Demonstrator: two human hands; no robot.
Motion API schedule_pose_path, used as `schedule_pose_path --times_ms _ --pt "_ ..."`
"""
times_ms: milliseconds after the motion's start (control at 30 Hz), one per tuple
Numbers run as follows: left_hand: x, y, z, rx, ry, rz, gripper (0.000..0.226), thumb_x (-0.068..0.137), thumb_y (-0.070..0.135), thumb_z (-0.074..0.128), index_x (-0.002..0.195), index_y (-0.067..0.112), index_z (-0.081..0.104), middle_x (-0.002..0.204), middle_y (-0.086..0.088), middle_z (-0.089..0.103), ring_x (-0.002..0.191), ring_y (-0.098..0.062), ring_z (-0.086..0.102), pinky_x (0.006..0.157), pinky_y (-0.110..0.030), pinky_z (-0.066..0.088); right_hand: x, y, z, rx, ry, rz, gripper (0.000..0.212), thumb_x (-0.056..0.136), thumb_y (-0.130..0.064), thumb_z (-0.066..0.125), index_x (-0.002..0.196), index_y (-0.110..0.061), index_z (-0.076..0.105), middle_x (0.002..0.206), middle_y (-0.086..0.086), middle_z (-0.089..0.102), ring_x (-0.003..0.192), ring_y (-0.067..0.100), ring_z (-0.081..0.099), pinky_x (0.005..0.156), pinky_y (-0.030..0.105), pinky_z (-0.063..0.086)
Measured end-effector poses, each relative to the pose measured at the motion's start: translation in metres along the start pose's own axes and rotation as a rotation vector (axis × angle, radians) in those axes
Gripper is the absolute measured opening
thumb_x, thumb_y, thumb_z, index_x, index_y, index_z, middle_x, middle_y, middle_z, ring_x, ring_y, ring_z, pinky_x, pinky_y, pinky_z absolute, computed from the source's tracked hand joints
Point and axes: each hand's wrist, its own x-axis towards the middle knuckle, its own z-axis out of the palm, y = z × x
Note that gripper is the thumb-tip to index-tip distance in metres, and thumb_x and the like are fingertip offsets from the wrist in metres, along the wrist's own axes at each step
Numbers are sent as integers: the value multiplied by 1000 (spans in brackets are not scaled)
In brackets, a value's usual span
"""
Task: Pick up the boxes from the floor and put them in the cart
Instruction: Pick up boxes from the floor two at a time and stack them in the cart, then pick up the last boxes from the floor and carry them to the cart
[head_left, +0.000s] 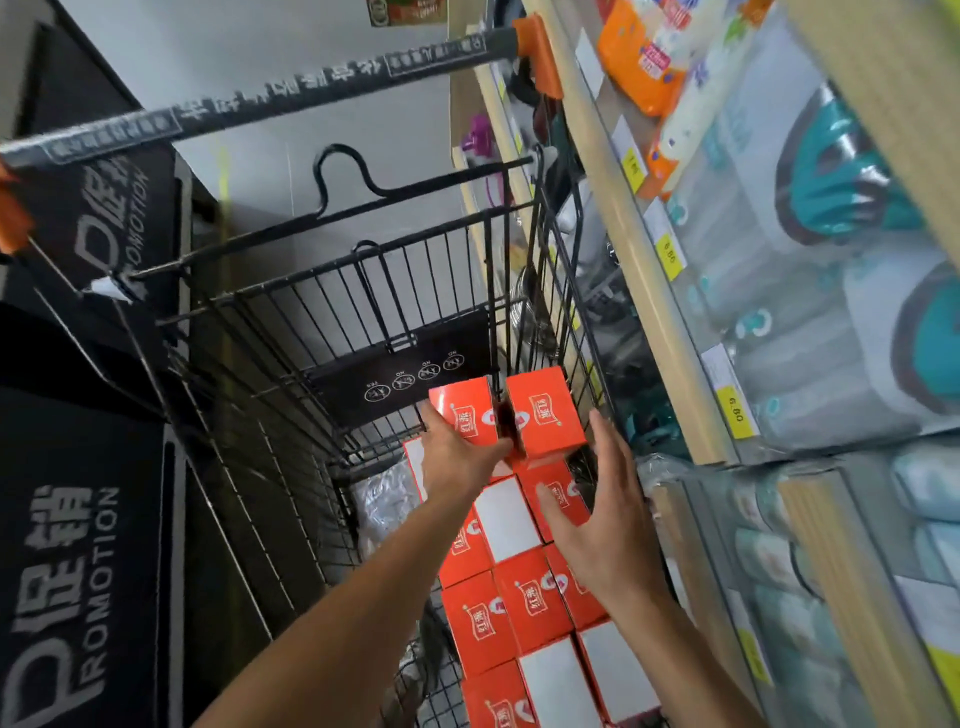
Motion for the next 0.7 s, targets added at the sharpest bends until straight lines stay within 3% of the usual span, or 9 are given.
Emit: schedule_pose_path --times_ms 67,167,300,367,433,533,700 --pt "-1 0 17 19 -44 -26 113 55 63 78 144 26 19 126 -10 56 110 -35 63 94 -51 53 -2 3 -3 41 33 -4 84 92 -38 69 158 -36 17 160 -9 32 145 9 35 110 35 42" --pt "-2 4 32 66 -103 -27 110 75 57 73 152 18 4 139 -21 41 121 -45 54 101 -51 48 -3 11 -5 55 32 -19 80 93 -33 68 158 -35 20 157 -8 37 143 10 39 110 39 46" --pt "6 -2 24 102 -174 -61 111 69 50 75 151 27 4 135 -14 45 119 -38 57 97 -50 53 1 16 -8 20 -34 -16 81 93 -36 66 158 -37 18 160 -9 31 144 5 31 109 31 38" --pt "-3 4 8 126 -194 -41 107 70 50 74 151 27 9 138 -8 47 120 -30 57 91 -42 55 7 12 -13 9 -88 -22 81 93 -41 66 158 -37 17 160 -10 30 142 5 31 107 31 38" --pt "-20 18 -12 190 -175 32 96 87 40 70 157 21 6 144 0 36 125 -25 50 89 -35 53 14 6 -21 -12 -129 -32 80 92 -46 65 157 -37 18 159 -9 31 141 10 35 105 36 42" --pt "-45 35 -47 290 -169 182 88 94 41 64 160 22 9 163 -5 22 144 -26 35 113 -45 36 21 -9 -40 -31 -162 -69 79 91 -47 65 156 -36 21 158 -10 32 138 11 40 101 36 45" --pt "-100 79 -122 493 -117 496 76 89 54 64 153 31 31 158 3 35 144 -19 34 117 -48 35 28 -50 -86 -51 -204 -154 74 91 -48 64 155 -30 31 156 -9 34 134 9 42 99 29 40"
